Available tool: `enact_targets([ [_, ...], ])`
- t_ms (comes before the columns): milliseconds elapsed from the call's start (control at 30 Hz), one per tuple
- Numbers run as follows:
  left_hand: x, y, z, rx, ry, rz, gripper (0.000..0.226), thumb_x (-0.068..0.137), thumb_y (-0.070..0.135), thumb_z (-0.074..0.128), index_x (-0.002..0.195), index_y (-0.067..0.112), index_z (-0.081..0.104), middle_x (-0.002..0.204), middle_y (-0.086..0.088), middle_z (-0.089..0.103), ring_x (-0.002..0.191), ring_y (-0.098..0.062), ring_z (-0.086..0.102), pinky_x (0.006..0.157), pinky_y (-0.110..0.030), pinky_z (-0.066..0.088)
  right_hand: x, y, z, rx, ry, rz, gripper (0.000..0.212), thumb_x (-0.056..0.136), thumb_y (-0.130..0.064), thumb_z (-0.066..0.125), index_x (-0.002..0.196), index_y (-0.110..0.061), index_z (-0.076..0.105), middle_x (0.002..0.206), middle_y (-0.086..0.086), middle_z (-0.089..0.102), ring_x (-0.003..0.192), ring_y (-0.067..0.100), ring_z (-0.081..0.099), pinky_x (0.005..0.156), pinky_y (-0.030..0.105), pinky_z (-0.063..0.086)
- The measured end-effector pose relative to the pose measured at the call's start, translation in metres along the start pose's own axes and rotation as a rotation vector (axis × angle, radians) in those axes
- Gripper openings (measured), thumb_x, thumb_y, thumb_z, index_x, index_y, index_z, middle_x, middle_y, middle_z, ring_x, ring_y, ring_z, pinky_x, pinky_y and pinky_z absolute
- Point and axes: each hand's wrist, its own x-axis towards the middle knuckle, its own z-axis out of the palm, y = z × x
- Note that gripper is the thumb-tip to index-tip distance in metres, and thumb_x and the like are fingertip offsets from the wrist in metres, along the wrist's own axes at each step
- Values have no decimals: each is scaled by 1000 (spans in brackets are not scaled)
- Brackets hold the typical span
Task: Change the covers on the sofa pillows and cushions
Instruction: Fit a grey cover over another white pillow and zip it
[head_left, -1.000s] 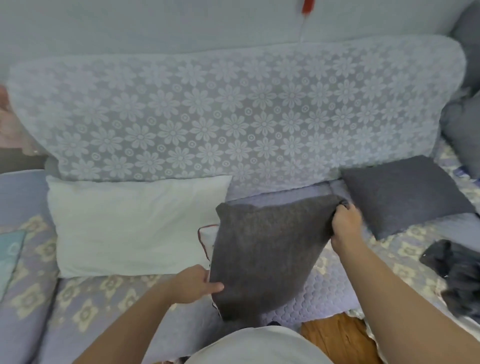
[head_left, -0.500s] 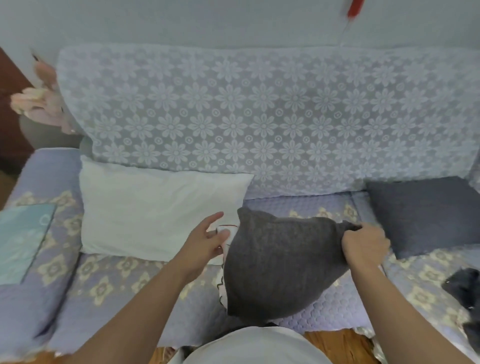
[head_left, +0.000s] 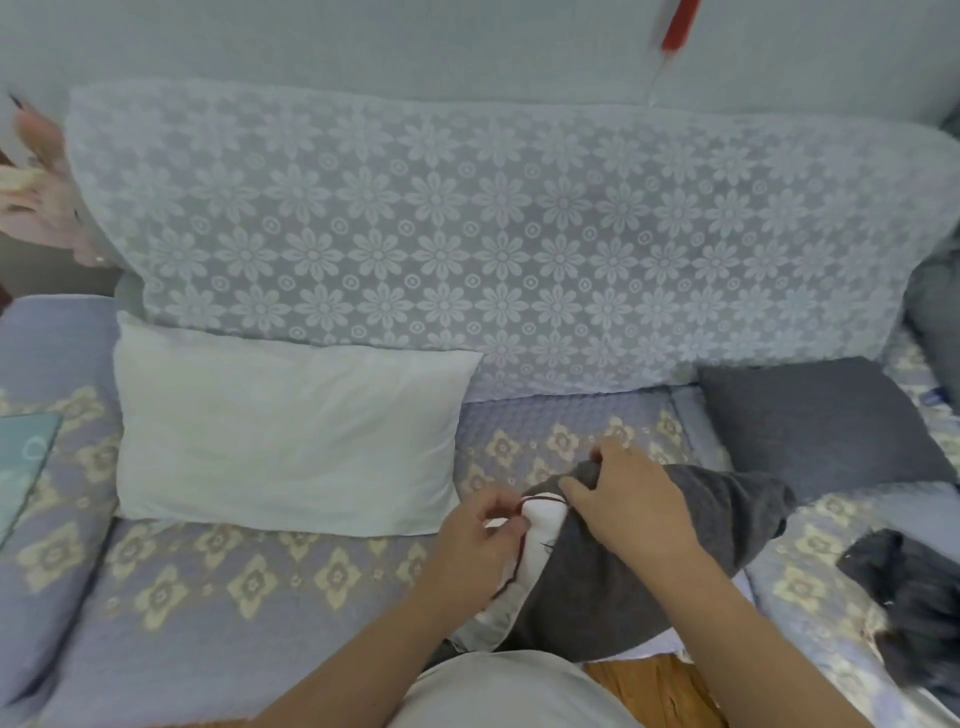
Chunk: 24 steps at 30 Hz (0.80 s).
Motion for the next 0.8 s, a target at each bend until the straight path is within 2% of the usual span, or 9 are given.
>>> enact_targets([
  [100,0,1,4,29,-68,-21,9,99,26,62,104,29,69,100,9,71,95,-8,67,83,-29,55,-9,0,-9,11,-141,-43,35,89,-52,61,105,-25,47,94,-3,59,82,18,59,69,38,52],
  [167,-1,5,7,32,-146,10,10,96,27,64,102,29,71,104,10,72,101,-7,66,92,-29,53,-10,0,-6,-15,-188,-82,46,92,-42,62,128,-21,44,116,5,58,96,24,60,80,40,53],
  [267,-4,8,11,35,-186,109,12,91,15,66,98,22,73,103,11,71,104,-9,65,97,-26,49,-8,2,-6,-157,-391,-119,85,91,-24,63,157,-21,9,152,20,29,123,39,50,94,41,48],
  [367,-3,12,15,161,-174,211,11,92,18,65,96,28,69,100,15,69,100,-9,64,94,-28,49,-13,2,-5,-329,-447,-156,94,92,-13,56,159,-25,-9,157,23,14,133,45,36,102,44,43],
  [467,-4,17,20,189,-170,273,10,95,20,61,97,29,66,100,15,67,100,-11,63,91,-26,49,-11,3,-8,-407,-197,-151,90,89,-11,59,158,-19,2,147,23,25,123,39,45,93,39,48],
  [533,0,21,21,153,-118,265,11,97,16,61,100,25,67,100,14,67,101,-10,63,88,-20,47,-3,3,-9,-405,97,-193,87,79,-9,67,154,-14,23,129,19,40,103,32,51,78,35,50],
  [600,7,28,19,133,-52,259,11,98,11,62,99,21,67,98,13,66,99,-8,62,84,-12,42,2,0,-8,-349,312,-242,75,69,-3,73,138,-11,48,106,14,47,84,28,50,64,33,43],
  [700,15,35,19,129,-6,263,9,98,12,64,95,21,66,96,11,65,97,-8,60,85,-12,41,5,-4,-1,-262,341,-254,53,70,0,74,118,-12,54,97,10,45,67,22,46,49,28,32],
  [800,15,44,17,-7,45,179,13,97,14,65,94,26,67,94,6,68,93,-12,65,89,-32,51,9,-7,-2,-185,304,-318,50,71,1,73,111,-14,48,93,8,51,48,20,40,42,28,24],
])
